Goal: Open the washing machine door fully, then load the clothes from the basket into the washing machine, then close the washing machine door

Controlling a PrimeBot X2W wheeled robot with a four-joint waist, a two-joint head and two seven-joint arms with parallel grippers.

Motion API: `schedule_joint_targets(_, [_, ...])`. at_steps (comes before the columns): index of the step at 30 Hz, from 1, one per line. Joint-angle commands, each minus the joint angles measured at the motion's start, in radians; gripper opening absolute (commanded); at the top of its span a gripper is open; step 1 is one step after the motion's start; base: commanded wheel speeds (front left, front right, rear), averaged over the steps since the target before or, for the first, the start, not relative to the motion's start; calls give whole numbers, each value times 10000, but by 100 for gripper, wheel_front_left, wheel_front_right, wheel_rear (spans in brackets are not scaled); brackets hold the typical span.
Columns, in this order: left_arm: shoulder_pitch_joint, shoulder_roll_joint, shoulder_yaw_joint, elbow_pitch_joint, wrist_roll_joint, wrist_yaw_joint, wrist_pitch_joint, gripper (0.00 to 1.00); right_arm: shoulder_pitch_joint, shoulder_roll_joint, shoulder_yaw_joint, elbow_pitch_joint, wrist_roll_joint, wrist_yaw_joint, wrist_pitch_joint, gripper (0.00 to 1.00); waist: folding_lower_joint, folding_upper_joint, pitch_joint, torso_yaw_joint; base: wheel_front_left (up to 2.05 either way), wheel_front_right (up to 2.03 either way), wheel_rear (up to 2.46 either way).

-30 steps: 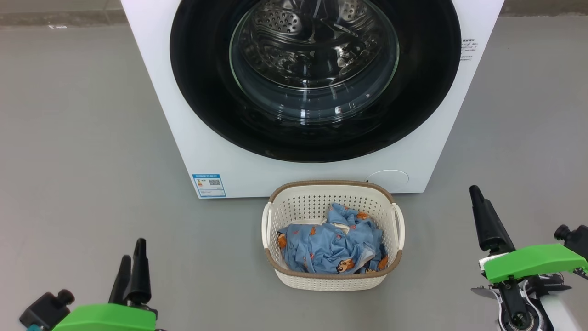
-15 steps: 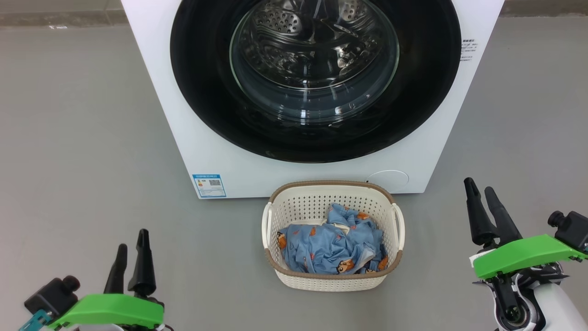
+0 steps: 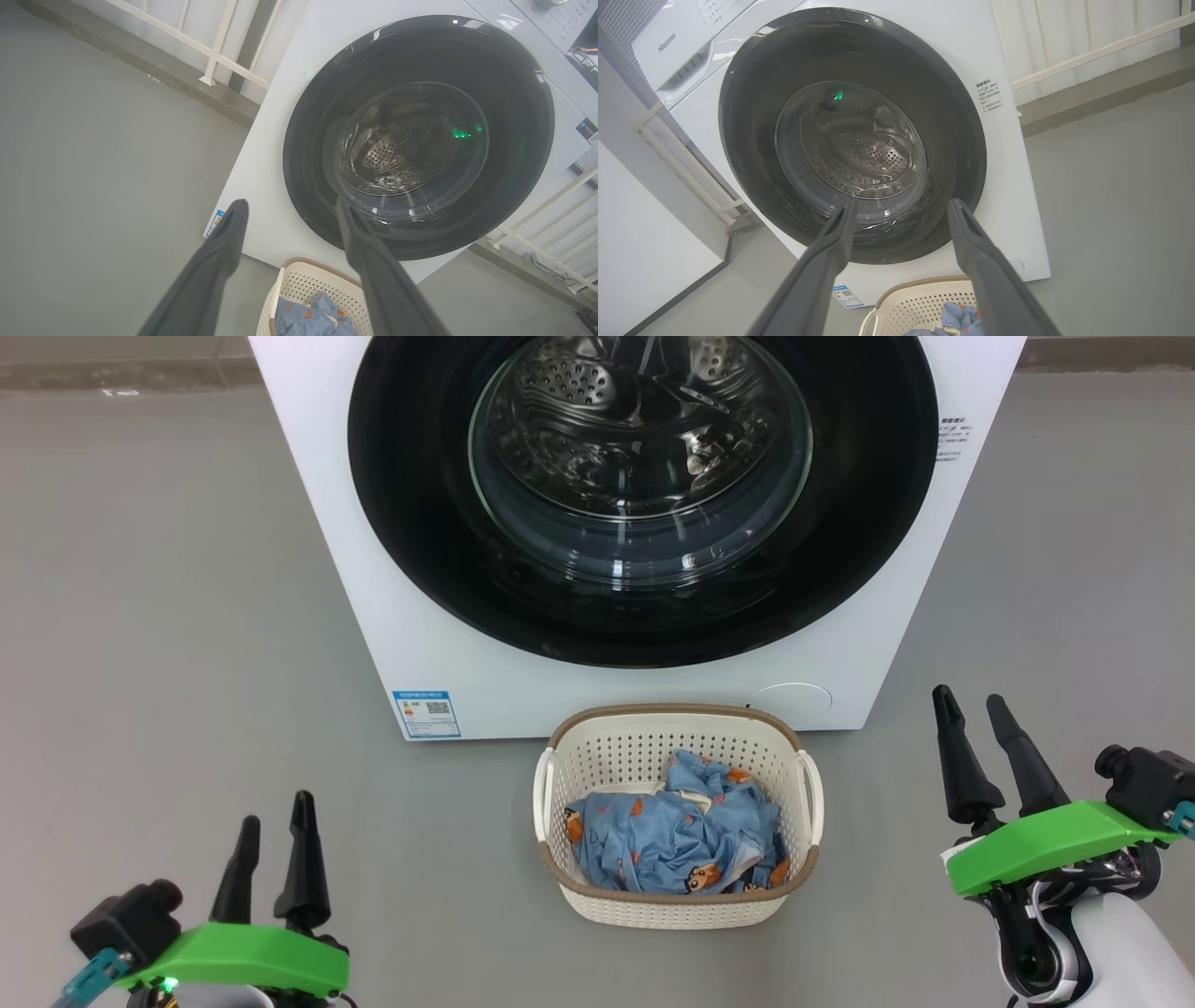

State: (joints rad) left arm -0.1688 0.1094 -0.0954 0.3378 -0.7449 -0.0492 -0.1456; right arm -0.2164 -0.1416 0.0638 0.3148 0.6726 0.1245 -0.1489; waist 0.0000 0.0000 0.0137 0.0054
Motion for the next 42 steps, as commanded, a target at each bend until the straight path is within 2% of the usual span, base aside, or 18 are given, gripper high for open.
schedule_joint_targets(1, [-522,243,175,-129,335,79,-158,100,-519,-209,215,-191,-344,45,-149,100,0,0,-16,3,0,0,0])
schedule_joint_targets(34, [-948,582,-393,59,3435,479,-1149,100,-1083,-722,1161,133,-3768,61,-1117,100,0,0,-112,19,0,0,0])
schedule_joint_targets(42, [-974,616,-426,93,3415,520,-1161,100,-1118,-739,1158,177,-3747,62,-1129,100,0,0,-102,23,0,0,0])
